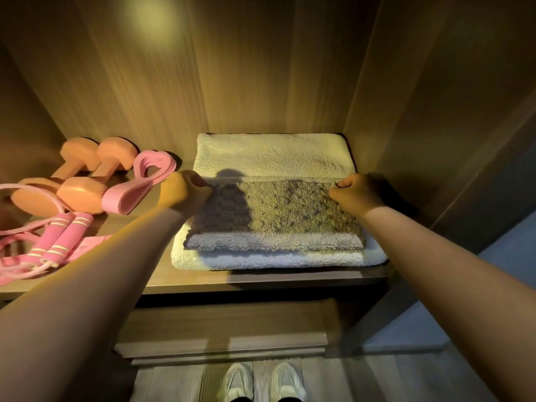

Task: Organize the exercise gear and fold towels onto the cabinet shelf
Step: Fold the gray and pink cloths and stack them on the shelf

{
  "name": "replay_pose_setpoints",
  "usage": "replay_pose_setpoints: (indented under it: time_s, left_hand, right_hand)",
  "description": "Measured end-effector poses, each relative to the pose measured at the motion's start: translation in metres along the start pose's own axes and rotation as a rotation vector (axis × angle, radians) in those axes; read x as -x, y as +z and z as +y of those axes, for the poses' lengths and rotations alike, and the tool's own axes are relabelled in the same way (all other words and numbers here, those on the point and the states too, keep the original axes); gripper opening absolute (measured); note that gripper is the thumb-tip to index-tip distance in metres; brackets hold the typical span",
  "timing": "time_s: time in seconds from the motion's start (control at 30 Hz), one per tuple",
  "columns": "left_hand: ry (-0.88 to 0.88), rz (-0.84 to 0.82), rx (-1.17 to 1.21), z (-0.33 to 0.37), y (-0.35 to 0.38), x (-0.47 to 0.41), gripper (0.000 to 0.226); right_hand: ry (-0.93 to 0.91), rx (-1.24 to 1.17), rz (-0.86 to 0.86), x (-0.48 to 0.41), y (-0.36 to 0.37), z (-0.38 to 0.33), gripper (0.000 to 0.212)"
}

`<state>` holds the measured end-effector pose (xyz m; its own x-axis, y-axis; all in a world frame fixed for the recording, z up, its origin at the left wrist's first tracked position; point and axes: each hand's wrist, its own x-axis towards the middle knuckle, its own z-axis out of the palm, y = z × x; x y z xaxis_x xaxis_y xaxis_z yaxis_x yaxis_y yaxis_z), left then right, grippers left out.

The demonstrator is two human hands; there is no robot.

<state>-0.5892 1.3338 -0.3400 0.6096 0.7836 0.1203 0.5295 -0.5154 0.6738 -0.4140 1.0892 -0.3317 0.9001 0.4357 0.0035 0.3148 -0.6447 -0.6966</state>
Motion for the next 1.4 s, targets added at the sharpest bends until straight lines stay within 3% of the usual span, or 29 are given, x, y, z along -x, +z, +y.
replay_pose_setpoints:
  time_s: [0.1,0.27,0.43,0.83,0.93,1.03,1.2,1.4]
  left_hand:
    - [-0.086,-0.024,0.073,0.003,-0.002,-0.001,0.011]
    - [-0.247,-0.129,0.256,0.009,-0.011,0.001,0.017]
    - [-0.249,-0.185,0.274,0.013,-0.014,0.001,0.011]
    - [0.044,0.182,0.207,-0.004,-0.012,0.003,0.013]
    - [0.181,0.147,0.043,0.000,-0.025,0.014,0.025]
    - [0.333,0.017,-0.153,0.003,-0.047,0.035,0.031]
    - [0.362,-0.069,-0.175,0.015,-0.091,0.081,0.014]
    - [0.342,-0.093,0.048,0.033,-0.140,0.145,0.010]
  right_hand:
    - [-0.030,0.007,0.000,0.001,-0.002,0.000,0.024]
    - [-0.024,-0.056,0.022,-0.001,-0.006,0.006,0.005]
    - [0.060,-0.126,-0.031,-0.009,-0.010,0.009,0.017]
    - [0.046,-0.269,0.142,-0.005,-0.003,0.012,0.015]
    - [0.027,-0.394,0.118,0.003,-0.008,0.008,0.022]
    - [-0.030,-0.343,0.047,0.020,-0.023,0.004,0.033]
    - [-0.128,-0.201,0.050,0.073,-0.062,0.000,0.014]
    - [-0.247,-0.234,-0.016,0.143,-0.108,-0.012,0.027]
